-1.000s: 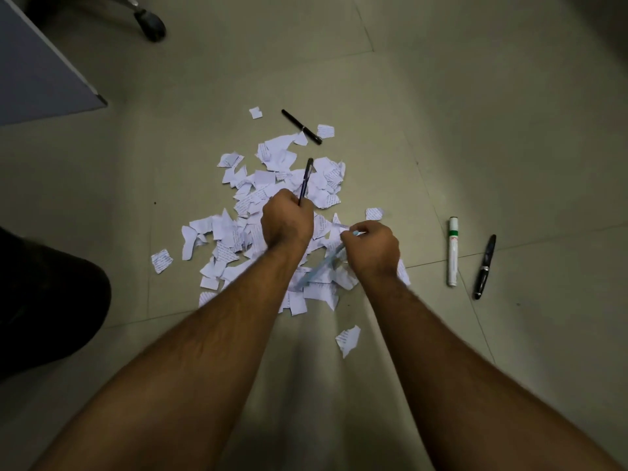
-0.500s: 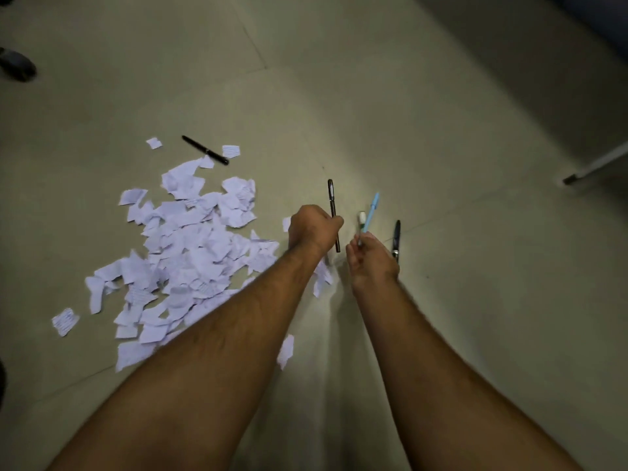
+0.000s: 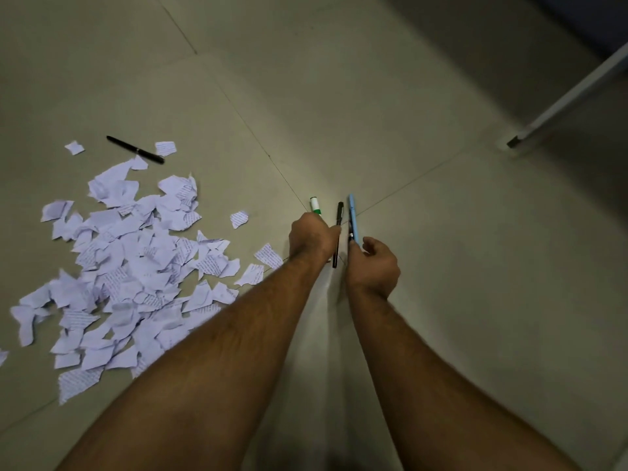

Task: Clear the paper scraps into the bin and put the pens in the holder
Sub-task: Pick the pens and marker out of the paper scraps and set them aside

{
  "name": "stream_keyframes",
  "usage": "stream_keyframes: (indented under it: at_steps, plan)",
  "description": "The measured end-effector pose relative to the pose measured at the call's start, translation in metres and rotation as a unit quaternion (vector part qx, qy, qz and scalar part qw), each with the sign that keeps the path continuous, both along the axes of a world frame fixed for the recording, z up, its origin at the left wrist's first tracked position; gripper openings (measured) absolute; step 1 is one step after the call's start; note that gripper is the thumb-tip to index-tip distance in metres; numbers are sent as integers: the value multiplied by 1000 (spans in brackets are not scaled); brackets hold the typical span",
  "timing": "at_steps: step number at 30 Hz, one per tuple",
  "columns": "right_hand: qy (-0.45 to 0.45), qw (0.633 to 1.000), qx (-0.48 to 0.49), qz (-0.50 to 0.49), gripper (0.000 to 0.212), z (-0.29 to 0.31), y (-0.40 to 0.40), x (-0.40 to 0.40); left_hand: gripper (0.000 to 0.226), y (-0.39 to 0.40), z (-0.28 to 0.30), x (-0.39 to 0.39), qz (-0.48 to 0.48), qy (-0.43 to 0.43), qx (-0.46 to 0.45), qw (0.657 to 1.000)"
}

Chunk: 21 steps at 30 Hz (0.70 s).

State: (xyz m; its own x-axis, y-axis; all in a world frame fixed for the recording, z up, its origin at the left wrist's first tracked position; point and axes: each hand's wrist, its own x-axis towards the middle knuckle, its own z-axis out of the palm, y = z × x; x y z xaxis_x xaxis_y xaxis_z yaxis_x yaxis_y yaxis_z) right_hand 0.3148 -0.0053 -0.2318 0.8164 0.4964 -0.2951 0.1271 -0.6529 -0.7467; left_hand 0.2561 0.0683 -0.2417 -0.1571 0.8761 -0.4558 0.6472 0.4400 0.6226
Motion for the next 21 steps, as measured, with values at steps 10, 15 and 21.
stream_keyframes:
  at_steps: [10, 15, 21]
  plan:
    - [-3, 985, 81, 155, 24, 2, 43, -56, 14, 19, 2, -76, 50, -36, 24, 998]
    - [-64, 923, 101, 366, 32, -31, 81, -95, 15, 48, -2, -144, 113, 4, 70, 991]
    - [-221, 842, 40, 490, 56, -79, 137, -132, 12, 109, -1, -223, 125, 72, 113, 983]
